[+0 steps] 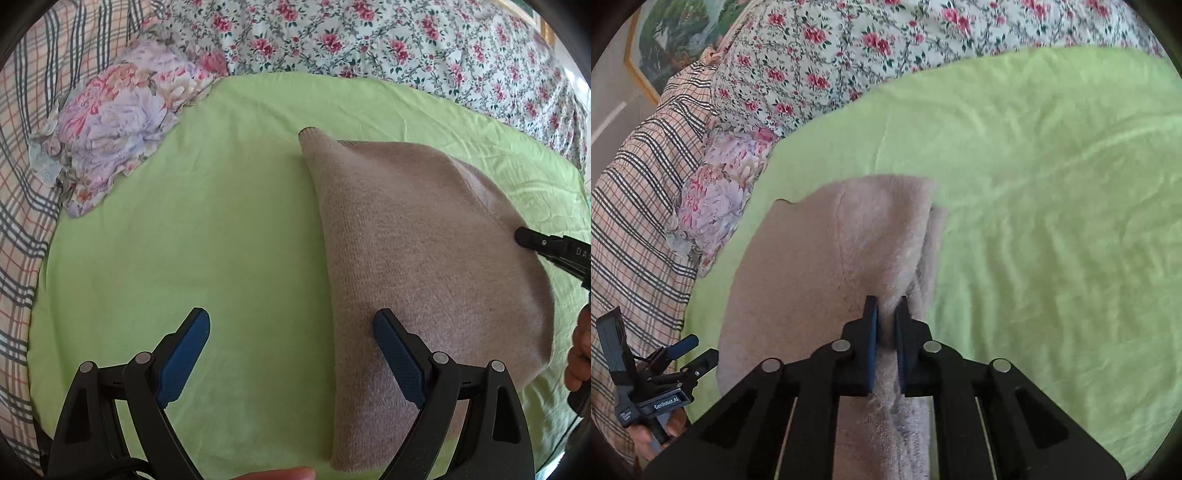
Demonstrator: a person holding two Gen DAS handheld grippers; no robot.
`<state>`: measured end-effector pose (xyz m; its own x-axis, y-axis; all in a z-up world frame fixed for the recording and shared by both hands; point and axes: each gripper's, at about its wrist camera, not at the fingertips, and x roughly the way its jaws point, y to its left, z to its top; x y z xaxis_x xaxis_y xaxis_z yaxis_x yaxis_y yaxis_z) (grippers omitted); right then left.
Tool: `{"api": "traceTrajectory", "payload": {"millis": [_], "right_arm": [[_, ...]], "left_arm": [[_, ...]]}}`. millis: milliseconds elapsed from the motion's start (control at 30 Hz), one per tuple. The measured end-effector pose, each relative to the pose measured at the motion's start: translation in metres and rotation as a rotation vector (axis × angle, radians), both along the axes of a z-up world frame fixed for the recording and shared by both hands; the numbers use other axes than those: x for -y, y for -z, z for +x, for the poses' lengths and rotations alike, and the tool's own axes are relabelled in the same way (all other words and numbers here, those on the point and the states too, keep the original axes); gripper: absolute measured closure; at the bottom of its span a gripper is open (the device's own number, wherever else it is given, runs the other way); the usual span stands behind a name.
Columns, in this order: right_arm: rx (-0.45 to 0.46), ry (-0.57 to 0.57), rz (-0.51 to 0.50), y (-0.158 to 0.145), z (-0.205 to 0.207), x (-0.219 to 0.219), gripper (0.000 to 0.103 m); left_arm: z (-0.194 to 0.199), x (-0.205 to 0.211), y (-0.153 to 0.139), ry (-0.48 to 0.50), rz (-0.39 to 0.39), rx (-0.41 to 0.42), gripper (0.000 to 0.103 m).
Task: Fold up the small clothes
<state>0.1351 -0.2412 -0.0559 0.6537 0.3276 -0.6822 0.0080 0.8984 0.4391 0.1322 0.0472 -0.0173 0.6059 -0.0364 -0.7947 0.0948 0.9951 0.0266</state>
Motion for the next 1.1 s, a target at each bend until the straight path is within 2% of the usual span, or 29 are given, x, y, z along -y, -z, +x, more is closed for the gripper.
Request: {"api": "traceTrajectory", "payload": {"millis": [67,133,333,433,500,533,633,833,933,1000,1100], "right_arm": [[-0.04,-0.005,-0.043,0.016,0.006,-0.003,0.095],[-0.04,-0.003,-0.069,0.022,0.008,-0.006,0.095],[-0.016,0.023,-0.051,0.001,-0.007,-0.004,0.091],[0.016,0.021,-0.043,-0.013,-0.022,-0.006,0.078],[0.048,0.008,-0.035,-0.024,-0.037,-0.01,0.059],[0.063,-0.001,-0.03,-0.029,-0.044,-0.012,0.055],[0.097,-0.035,-0.018,-0.037,-0.064,-0.022,0.052],[0.08,-0.069,-0.03,-0.035,-0.084,-0.035,0.05],[0.083,-0.088,-0.023,-0.035,-0.096,-0.039,0.042],[0.089,-0.107,-0.023,-0.037,-0.103,-0.042,0.032],[0.096,-0.134,-0.039,-0.037,-0.111,-0.051,0.022]], "left_arm": [[0.003,0.001,0.004,0.002,-0.01,-0.001,0.012],[0.005,0.005,0.009,0.011,-0.004,0.002,0.012],[0.005,0.003,0.006,0.018,0.0,-0.006,0.012],[-0.002,-0.002,0.001,0.032,-0.024,-0.015,0.012],[-0.01,-0.002,-0.003,0.048,-0.043,-0.012,0.012],[-0.016,-0.001,-0.006,0.062,-0.052,-0.008,0.012],[-0.031,0.004,-0.012,0.096,-0.06,0.005,0.012],[-0.053,0.014,-0.01,0.125,-0.048,0.001,0.012],[-0.063,0.018,-0.009,0.133,-0.033,0.003,0.012],[-0.07,0.019,-0.009,0.143,-0.034,0.004,0.012],[-0.078,0.019,-0.009,0.151,-0.028,0.008,0.011]]}}
